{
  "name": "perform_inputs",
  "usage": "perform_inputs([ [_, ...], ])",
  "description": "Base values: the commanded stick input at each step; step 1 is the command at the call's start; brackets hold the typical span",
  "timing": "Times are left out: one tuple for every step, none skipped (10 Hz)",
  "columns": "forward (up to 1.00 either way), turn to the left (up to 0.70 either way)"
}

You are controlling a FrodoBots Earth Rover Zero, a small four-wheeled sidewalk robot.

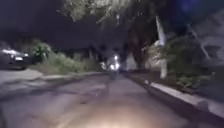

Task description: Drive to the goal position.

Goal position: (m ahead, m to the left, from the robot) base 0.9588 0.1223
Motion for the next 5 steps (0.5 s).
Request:
perform_inputs([
  [0.7, 0.0],
  [0.7, 0.0],
  [0.7, 0.0],
  [0.7, 0.0],
  [0.7, 0.0],
])
